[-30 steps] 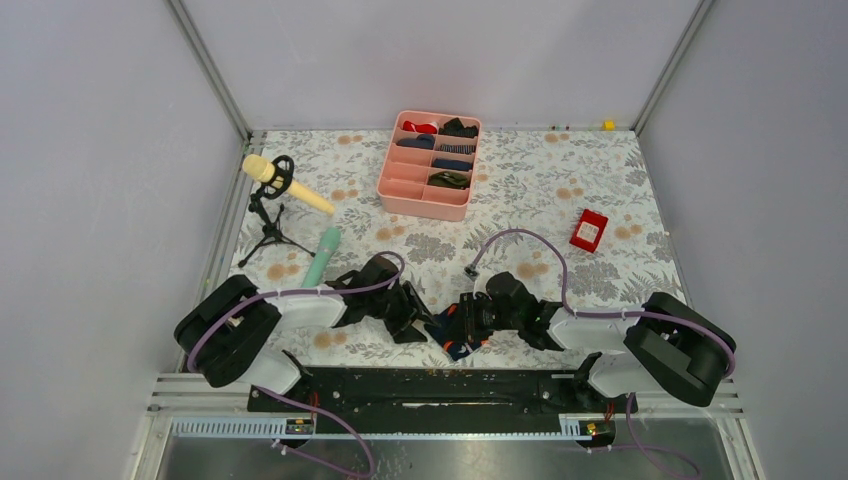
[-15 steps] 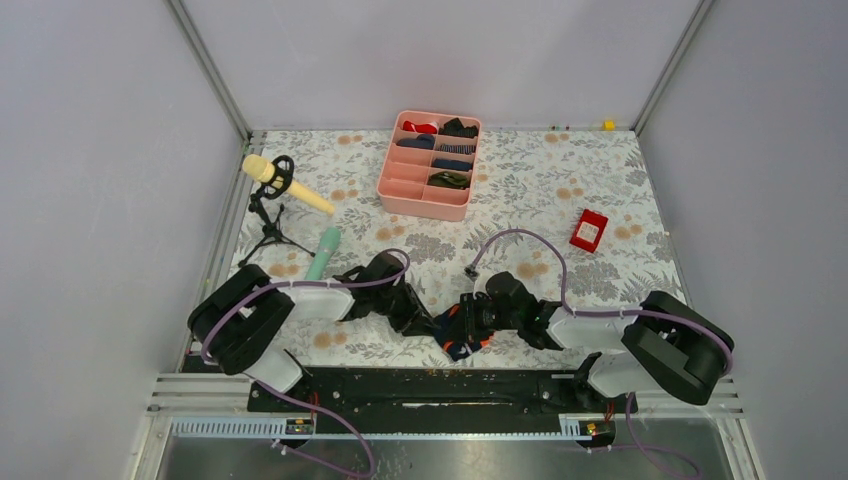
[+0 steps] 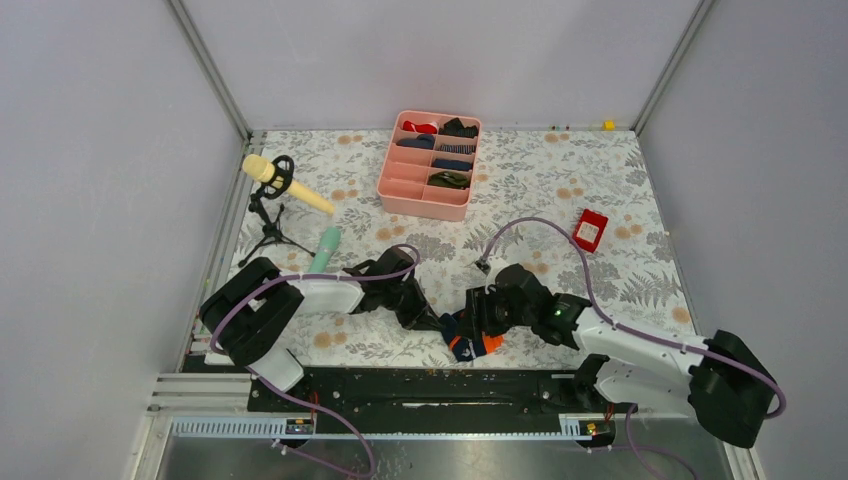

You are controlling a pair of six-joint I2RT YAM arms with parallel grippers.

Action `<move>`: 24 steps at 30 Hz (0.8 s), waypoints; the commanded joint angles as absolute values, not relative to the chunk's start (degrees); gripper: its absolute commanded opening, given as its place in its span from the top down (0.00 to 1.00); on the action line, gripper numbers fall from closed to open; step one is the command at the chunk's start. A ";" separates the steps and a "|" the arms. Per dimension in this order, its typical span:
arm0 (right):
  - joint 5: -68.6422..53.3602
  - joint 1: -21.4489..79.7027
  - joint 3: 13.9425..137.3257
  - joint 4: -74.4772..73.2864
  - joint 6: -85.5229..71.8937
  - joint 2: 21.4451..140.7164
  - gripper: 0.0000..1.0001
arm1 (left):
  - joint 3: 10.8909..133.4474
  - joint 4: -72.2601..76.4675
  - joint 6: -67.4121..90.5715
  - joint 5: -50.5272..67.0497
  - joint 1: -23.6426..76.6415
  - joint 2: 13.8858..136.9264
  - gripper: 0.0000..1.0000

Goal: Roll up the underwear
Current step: Roll the underwear to the center of the board.

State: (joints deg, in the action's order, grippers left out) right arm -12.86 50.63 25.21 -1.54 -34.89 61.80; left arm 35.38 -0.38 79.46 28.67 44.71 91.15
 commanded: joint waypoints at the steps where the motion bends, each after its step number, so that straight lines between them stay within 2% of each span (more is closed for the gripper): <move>1: -8.74 50.89 29.06 -11.11 -33.28 56.70 0.41 | 36.52 -3.73 78.19 27.26 44.95 92.13 1.00; 8: 3.81 50.89 27.19 -21.00 -42.77 47.27 0.40 | 36.94 -4.74 77.21 27.65 45.09 91.59 1.00; 10: 5.93 50.93 26.75 -23.36 -44.47 46.28 0.32 | 36.96 -4.73 77.19 27.82 45.05 91.45 1.00; 11: 6.27 50.89 26.39 -24.10 -45.10 46.37 0.29 | 37.04 -4.74 77.17 27.83 45.08 91.43 1.00; 15: 4.09 50.89 24.45 -22.41 -46.02 48.75 0.28 | 37.46 -4.88 76.74 28.19 45.04 91.64 1.00; 22: 0.69 50.91 23.12 -16.98 -43.44 55.74 0.35 | 38.37 -5.79 75.52 28.65 45.11 91.62 1.00; 24: 1.54 50.88 23.55 -17.04 -41.72 57.46 0.47 | 38.56 -5.95 74.93 29.21 45.17 91.75 1.00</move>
